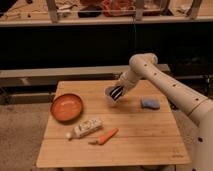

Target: Place the eraser in the ceramic cup

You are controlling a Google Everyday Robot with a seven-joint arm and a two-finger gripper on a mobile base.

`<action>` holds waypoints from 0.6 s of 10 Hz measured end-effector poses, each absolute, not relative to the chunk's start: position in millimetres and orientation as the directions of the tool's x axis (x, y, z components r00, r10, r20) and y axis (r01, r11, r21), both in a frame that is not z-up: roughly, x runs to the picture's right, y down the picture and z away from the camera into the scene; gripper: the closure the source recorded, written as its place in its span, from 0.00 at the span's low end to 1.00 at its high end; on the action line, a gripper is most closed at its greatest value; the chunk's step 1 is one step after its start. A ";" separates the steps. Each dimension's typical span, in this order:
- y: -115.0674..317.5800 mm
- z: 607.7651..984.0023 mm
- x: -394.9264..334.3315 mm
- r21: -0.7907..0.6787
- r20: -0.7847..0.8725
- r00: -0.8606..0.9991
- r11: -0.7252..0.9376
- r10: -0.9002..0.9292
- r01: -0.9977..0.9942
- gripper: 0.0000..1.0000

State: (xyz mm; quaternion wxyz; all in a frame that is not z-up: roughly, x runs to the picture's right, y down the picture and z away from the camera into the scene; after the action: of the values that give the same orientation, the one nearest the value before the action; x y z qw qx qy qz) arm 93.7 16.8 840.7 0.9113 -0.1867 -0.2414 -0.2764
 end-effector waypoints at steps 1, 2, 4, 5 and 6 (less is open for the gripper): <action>16.5 840.5 93.6 -0.207 0.545 0.728 0.774 -0.417 0.598 0.93; 16.5 840.3 93.5 -0.208 0.546 0.726 0.771 -0.419 0.601 0.91; 16.7 840.1 92.9 -0.208 0.548 0.720 0.764 -0.426 0.611 0.87; 16.9 840.1 92.4 -0.208 0.550 0.717 0.762 -0.428 0.614 0.85; 16.4 839.7 92.2 -0.208 0.550 0.716 0.759 -0.430 0.617 0.79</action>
State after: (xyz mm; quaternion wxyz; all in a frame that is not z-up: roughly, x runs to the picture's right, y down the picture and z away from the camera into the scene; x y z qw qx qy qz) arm 92.2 16.4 839.7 0.9061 -0.1921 -0.2422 -0.2889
